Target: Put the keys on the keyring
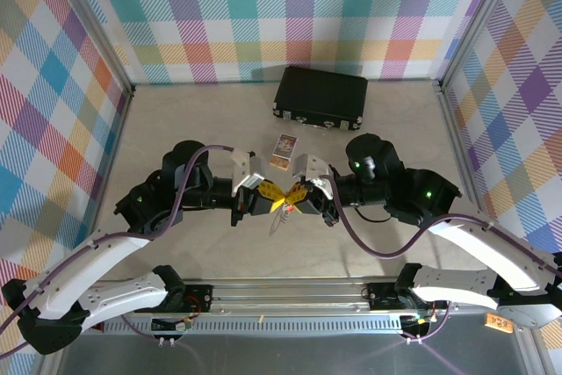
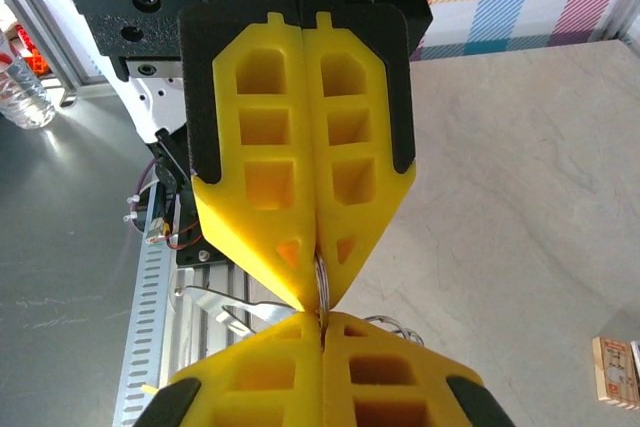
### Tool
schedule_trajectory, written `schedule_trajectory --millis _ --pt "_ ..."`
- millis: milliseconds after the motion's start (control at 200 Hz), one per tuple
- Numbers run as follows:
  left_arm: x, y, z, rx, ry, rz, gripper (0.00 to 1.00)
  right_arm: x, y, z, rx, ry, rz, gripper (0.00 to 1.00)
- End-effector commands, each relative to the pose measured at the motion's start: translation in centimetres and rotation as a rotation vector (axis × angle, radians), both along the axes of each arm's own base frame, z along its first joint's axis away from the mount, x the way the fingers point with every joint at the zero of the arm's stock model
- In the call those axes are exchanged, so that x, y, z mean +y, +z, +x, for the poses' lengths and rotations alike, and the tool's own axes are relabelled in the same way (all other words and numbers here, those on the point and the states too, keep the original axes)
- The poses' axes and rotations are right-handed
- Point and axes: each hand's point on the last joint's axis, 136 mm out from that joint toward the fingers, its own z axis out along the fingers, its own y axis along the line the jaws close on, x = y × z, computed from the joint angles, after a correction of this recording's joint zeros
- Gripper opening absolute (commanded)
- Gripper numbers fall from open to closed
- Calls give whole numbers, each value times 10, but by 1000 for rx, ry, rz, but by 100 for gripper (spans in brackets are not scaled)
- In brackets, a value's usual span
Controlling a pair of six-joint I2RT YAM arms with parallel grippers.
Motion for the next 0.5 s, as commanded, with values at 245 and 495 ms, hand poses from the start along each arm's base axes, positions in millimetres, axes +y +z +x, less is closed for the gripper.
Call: schedule_trajectory --millis 245,495 --pt "-2 51 -4 -42 -4 -291 0 -2 35 -9 -71 20 188 21" --pt "-5 62 -6 -24 -48 -400 0 -4 40 -13 -77 30 225 20"
